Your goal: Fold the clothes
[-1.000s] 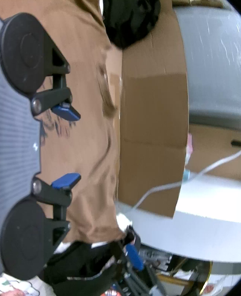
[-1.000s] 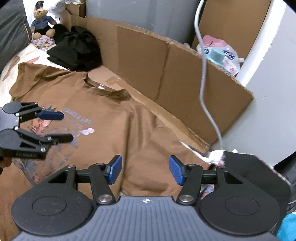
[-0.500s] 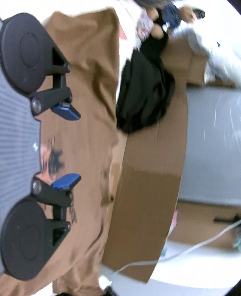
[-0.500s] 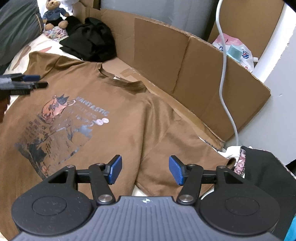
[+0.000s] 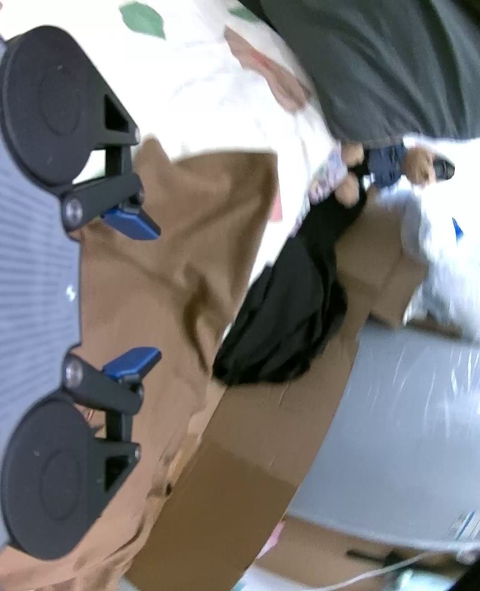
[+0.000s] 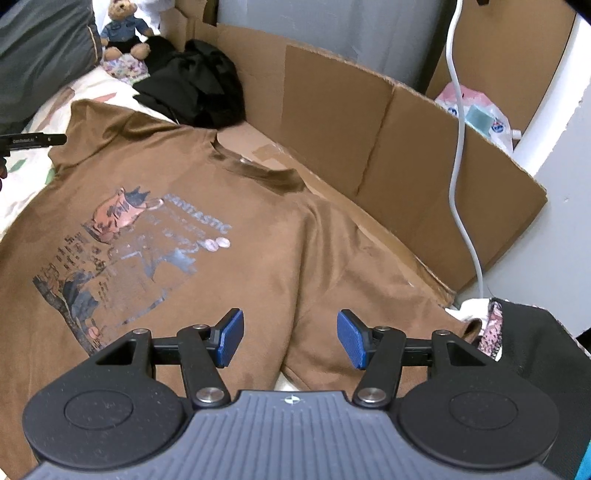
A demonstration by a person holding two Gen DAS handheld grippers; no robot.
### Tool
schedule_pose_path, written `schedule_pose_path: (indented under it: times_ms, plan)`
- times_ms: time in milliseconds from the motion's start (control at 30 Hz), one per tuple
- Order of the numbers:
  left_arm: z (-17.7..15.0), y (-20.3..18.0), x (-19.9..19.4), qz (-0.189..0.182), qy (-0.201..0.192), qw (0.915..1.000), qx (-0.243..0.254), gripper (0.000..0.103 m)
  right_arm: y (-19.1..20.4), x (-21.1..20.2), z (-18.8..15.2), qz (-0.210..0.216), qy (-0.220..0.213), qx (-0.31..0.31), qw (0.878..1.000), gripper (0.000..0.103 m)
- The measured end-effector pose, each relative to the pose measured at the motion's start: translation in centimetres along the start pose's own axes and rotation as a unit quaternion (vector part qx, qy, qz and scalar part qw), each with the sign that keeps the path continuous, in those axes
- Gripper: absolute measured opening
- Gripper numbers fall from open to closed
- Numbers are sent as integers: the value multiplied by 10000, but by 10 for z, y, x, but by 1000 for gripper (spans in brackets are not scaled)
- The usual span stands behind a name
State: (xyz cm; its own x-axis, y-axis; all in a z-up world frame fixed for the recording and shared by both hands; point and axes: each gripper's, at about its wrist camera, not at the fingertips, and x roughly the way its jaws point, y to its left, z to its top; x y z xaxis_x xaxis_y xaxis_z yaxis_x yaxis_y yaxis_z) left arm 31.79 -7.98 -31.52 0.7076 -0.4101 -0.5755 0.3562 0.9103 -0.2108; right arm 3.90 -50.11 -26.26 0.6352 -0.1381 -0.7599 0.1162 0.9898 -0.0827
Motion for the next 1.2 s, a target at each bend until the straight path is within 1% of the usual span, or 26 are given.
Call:
schedule_pose_path:
  times_ms: [100,200,267,367,467,533,633,667,733,767,867,933,1033,1067,1100,1133,1200]
  plan:
    - [1,19,2,115,28,9993,-342,66,3,0,1,81,-114,40,9999,61]
    - [2,40,5,108,116,9964,-833,66,9,3,5,322,-208,25,9993,61]
    - [0,55,8,31,171,9920,-1249,66,15,6,8,517,-245,-16,9984,61]
    - [-4,70,11,60,152,9866,-1620,66,28,11,12,718,-259,-166,9969,61]
    - [-10,84,16,49,199,9791,-2023,66,41,18,16,844,-262,-345,9955,61]
    - [-14,94,20,-55,225,9707,-2390,64,49,24,19,905,-243,-430,9947,61]
    - [-17,106,26,-236,156,9570,-2887,63,60,34,25,1003,-228,-482,9935,61]
    - [-17,108,27,-261,139,9540,-2983,63,63,36,26,1031,-224,-482,9933,61]
    - [-18,114,34,-280,117,9445,-3272,63,68,42,29,1062,-195,-483,9930,61]
    - [-18,116,36,-284,114,9413,-3363,63,70,44,31,1076,-181,-486,9928,61]
    - [-24,125,46,-346,143,9247,-3788,63,78,49,35,1135,-172,-487,9922,61]
    - [-31,132,52,-515,81,9068,-4184,63,82,51,38,1177,-184,-489,9917,61]
    - [-35,133,57,-536,10,8985,-4357,63,86,51,39,1221,-192,-507,9910,61]
    - [-36,133,59,-558,3,8942,-4441,63,86,52,38,1233,-184,-501,9909,61]
    - [-38,132,62,-583,-9,8892,-4539,63,86,52,37,1245,-169,-496,9908,61]
    - [-39,132,64,-659,-44,8817,-4671,64,86,52,36,1252,-142,-498,9908,61]
    - [-41,134,67,-809,-83,8698,-4867,64,86,53,32,1245,-97,-516,9908,61]
